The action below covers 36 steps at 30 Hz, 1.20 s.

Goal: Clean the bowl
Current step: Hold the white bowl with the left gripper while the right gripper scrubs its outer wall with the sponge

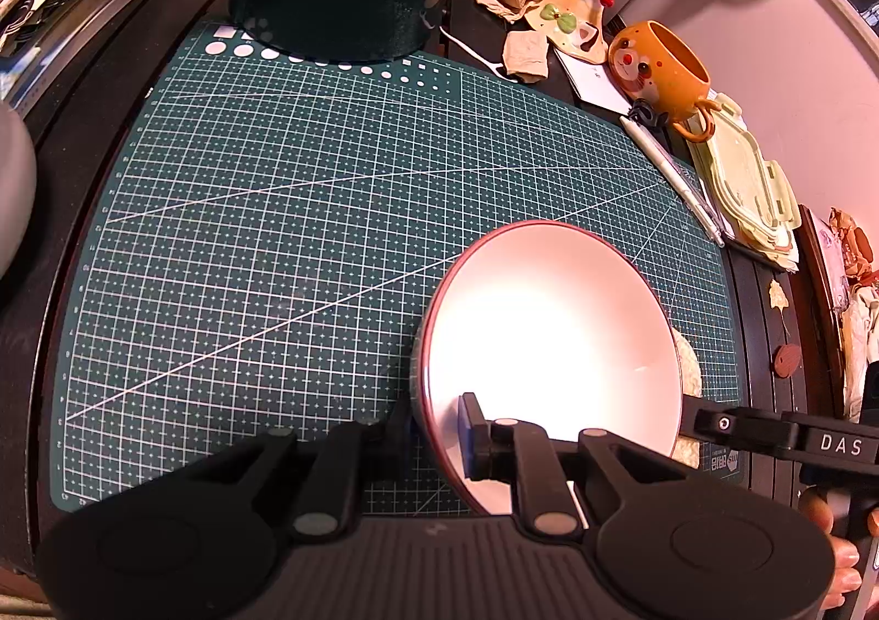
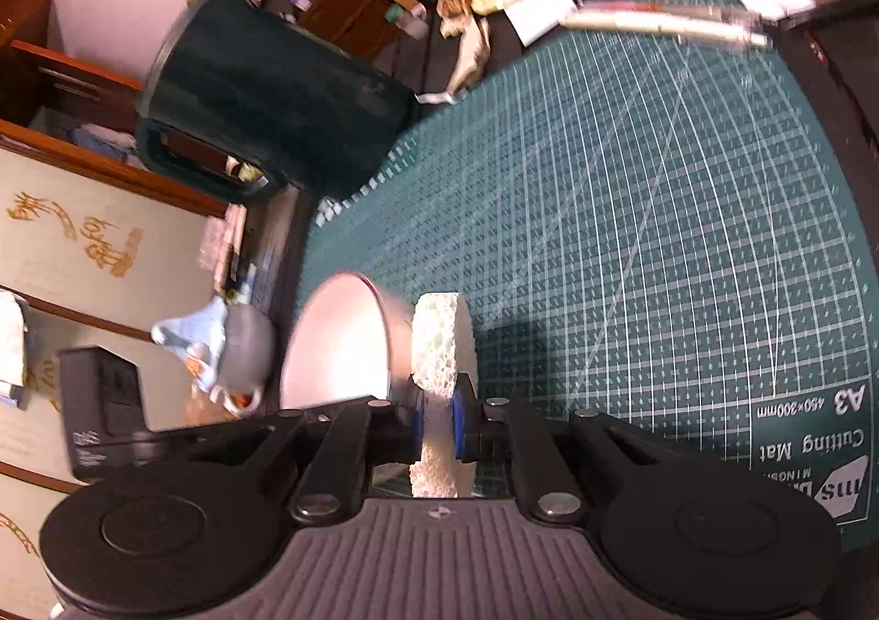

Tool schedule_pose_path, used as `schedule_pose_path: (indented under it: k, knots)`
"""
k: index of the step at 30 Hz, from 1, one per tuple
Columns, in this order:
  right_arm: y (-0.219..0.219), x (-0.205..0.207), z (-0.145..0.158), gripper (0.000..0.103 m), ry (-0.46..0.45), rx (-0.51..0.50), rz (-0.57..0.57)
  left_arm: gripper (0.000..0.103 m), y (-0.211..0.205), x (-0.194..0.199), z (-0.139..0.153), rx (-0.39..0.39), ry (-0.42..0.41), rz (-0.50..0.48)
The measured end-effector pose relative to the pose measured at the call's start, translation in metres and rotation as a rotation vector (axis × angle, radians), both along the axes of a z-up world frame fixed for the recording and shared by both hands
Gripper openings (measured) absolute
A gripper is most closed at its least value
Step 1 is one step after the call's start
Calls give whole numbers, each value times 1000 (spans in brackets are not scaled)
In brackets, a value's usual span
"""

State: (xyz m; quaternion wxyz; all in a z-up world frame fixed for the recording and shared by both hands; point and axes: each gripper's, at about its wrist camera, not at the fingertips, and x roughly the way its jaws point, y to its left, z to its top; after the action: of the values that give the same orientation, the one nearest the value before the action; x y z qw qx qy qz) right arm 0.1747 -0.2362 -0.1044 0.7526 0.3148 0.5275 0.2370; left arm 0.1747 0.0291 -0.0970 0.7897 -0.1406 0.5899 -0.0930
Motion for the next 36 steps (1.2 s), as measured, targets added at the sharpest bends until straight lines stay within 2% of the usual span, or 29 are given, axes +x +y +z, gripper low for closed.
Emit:
schedule_pose_path:
  k: [9, 12, 15, 23, 29, 33, 36]
  knots:
    - [-14, -8, 33, 10, -104, 49, -28, 15, 0, 0, 1, -4, 2, 2]
    - [-17, -8, 36, 10, -114, 55, -32, 15, 1, 0, 1, -11, 5, 11]
    - [-14, -6, 31, 10, -107, 42, -43, 14, 2, 1, 1, -23, 10, 25]
    - [0, 1, 1, 9, -14, -5, -12, 13, 11, -2, 8, -56, 4, 74]
    - [-1, -2, 5, 9, -31, -3, -13, 14, 15, -11, 13, -76, 15, 124]
    - [-1, -2, 6, 9, -35, -2, -12, 25, 7, -15, 12, -84, 49, 134]
    - [-1, -3, 6, 9, -35, -2, -11, 24, 1, -18, 7, -86, 67, 140]
